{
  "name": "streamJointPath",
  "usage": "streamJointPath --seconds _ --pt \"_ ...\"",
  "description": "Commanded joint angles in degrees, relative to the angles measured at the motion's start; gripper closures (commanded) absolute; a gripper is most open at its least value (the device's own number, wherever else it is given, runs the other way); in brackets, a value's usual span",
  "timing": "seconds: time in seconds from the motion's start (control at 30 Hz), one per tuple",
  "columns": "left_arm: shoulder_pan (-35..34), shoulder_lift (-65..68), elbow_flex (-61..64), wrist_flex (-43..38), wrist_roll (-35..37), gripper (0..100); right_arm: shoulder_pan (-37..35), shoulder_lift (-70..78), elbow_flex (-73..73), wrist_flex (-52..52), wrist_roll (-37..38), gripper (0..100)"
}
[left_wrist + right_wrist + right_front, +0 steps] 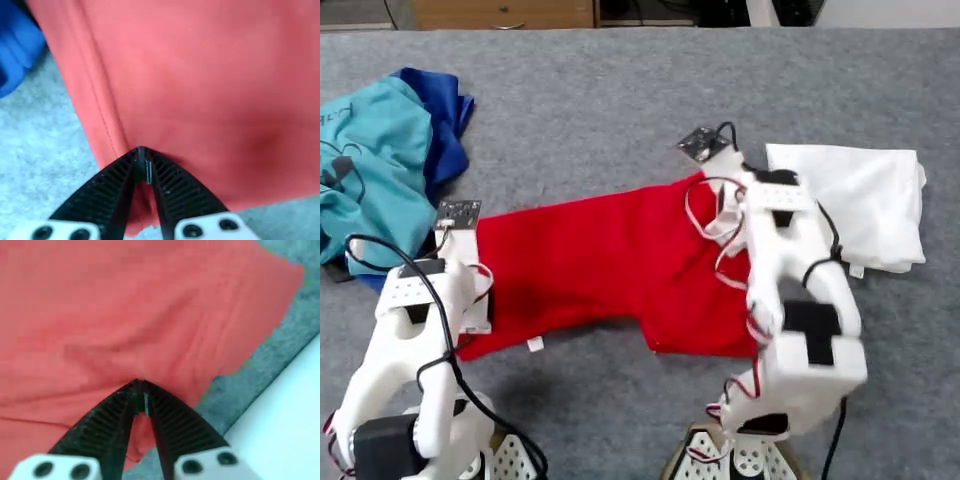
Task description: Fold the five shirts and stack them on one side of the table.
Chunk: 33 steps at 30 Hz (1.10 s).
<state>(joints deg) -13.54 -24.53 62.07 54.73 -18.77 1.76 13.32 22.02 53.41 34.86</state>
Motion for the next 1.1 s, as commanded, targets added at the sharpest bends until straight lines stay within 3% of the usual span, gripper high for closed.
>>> streamJointPath --seconds 0.0,0.1,0.23,0.37,0.47,0.67,0.8,0.93,1.07 --pt "-4.3 -0.5 0.2 1.2 -4.4 98 2.1 5.1 -8.8 2.9 0.0 99.0" --pt "-6.9 -1.6 -2.5 2.7 -6.2 98 1.5 6.5 -14.7 8.6 0.0 99.5" --pt "-7.2 -7.9 -11.1 11.6 -6.0 98 1.5 3.1 -20.4 15.3 0.2 99.6" --pt "-2.0 -15.9 -20.7 20.0 -5.6 98 -0.2 -4.0 -23.4 20.7 2.5 99.6" --pt "3.0 -19.1 -25.9 21.4 -1.4 98 -2.6 -7.6 -24.2 21.3 2.4 99.6" --pt "0.6 -7.7 -24.9 3.1 9.6 98 -6.5 -3.9 -24.6 13.4 -1.3 99.6" --pt "-2.2 6.6 -23.6 -7.1 10.3 98 -6.4 4.4 -28.0 9.6 -4.2 99.6" --pt "-10.7 15.8 -25.6 -12.5 12.4 98 -4.0 15.0 -33.3 9.6 -4.5 99.6" --pt "-14.2 21.4 -25.7 -16.0 7.7 98 -0.7 23.8 -40.2 10.5 -4.0 99.6"
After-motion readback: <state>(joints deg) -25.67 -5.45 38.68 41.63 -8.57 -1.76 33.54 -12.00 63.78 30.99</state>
